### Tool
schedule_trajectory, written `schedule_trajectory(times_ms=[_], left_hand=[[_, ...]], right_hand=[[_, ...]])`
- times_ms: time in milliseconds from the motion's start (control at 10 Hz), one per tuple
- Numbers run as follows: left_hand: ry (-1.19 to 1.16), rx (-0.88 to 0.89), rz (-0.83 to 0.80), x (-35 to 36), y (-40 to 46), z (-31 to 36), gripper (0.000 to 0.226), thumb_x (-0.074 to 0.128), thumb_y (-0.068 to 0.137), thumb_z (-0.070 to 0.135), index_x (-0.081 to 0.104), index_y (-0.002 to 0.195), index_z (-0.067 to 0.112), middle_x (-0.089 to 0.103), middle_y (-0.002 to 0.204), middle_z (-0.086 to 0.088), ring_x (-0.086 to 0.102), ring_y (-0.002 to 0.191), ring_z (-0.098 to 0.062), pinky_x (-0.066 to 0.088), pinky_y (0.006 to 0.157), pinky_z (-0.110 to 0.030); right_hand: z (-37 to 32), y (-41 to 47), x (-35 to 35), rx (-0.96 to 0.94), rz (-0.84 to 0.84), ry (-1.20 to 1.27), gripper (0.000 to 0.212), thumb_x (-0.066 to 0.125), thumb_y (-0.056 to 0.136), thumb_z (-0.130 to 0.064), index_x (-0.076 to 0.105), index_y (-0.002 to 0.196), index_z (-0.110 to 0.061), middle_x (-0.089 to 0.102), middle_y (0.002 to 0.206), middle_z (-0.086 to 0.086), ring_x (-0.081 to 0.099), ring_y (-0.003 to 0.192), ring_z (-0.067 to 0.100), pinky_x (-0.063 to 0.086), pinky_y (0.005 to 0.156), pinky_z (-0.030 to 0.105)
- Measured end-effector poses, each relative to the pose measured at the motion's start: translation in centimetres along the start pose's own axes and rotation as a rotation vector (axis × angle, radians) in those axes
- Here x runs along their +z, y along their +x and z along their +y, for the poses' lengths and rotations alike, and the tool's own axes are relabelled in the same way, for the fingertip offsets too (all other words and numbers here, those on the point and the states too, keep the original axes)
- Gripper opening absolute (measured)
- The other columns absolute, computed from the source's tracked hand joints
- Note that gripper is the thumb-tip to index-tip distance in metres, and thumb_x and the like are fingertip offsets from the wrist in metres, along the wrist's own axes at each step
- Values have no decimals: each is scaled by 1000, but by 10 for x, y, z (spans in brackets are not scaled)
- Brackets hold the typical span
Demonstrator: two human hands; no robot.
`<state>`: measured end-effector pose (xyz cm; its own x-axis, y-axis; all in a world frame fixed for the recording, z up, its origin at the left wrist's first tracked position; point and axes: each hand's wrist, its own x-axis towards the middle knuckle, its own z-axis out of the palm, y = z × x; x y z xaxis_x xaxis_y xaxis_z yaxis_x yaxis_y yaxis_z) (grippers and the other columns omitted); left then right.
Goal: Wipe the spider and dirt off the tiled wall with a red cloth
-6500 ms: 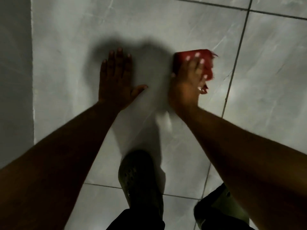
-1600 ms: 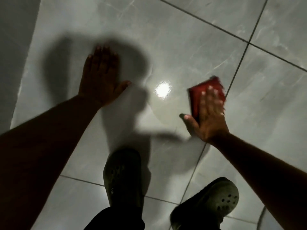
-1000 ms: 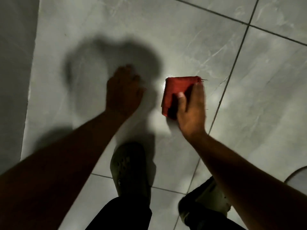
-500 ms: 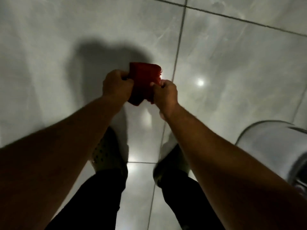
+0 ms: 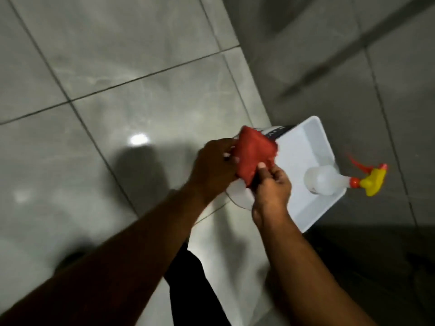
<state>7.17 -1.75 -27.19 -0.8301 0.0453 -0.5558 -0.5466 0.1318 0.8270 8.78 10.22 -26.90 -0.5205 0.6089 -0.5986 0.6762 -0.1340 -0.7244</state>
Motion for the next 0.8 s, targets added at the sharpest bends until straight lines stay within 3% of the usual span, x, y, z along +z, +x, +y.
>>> schedule_trajectory(times_ms=[100, 200, 300, 400, 500, 600, 700, 800], left_hand=[[240, 185, -126, 80, 28, 56, 36, 57, 86, 9, 65, 121, 13, 69, 121, -12, 63, 110, -31, 50, 98, -39], [351, 203, -278, 144, 47, 78, 32, 54, 93, 14, 63, 123, 12, 68, 122, -12, 62, 111, -31, 50, 98, -40], [468, 182, -385, 185, 68, 72, 32, 50, 97, 18, 60, 125, 5, 66, 124, -17, 63, 112, -32, 49, 99, -39], [564, 82, -438, 210, 88, 53, 36, 49, 97, 13, 53, 133, 8, 61, 132, -14, 57, 122, -29, 44, 107, -40], [535, 122, -342, 209, 92, 36, 40, 50, 95, 11, 52, 135, 13, 58, 138, -9, 53, 128, -26, 40, 109, -37], [501, 108, -212, 174, 77, 8, 35, 54, 94, 20, 57, 129, 17, 65, 130, -7, 61, 119, -24, 49, 102, -36], [950, -6, -181, 111, 57, -9, 35, 53, 92, 29, 52, 125, 15, 64, 122, -12, 60, 114, -32, 48, 96, -43], [1276, -127, -191, 53, 23, 6, 35, 53, 90, 32, 48, 120, 14, 60, 121, -11, 54, 116, -34, 39, 101, -46]], right_hand=[[-43, 41, -53, 22, 186, 159, 19, 56, 95, -9, 63, 113, -6, 72, 105, 16, 72, 87, 28, 62, 73, 39], [-56, 86, -89, 72, 288, 238, 21, 56, 95, -9, 65, 114, -5, 71, 112, 15, 70, 99, 31, 58, 90, 45], [-47, 128, -106, 177, 293, 186, 12, 57, 95, -9, 66, 103, -6, 71, 105, 14, 70, 90, 30, 60, 84, 46], [-26, 173, -124, 293, 203, -32, 17, 54, 93, -1, 64, 104, 7, 66, 91, 20, 66, 78, 31, 58, 69, 41], [-7, 202, -142, 238, 206, -301, 29, 58, 89, -4, 59, 115, 8, 65, 86, 15, 65, 77, 27, 56, 75, 35], [12, 188, -144, 83, 313, -627, 38, 61, 90, -20, 56, 121, -1, 63, 120, 18, 59, 112, 38, 45, 95, 36], [7, 160, -137, -143, 200, -817, 41, 59, 89, -24, 55, 124, -3, 59, 126, 22, 54, 118, 41, 42, 103, 45], [-30, 121, -130, -312, 2, -1027, 46, 60, 91, -26, 53, 129, -2, 55, 132, 23, 46, 128, 38, 29, 113, 42]])
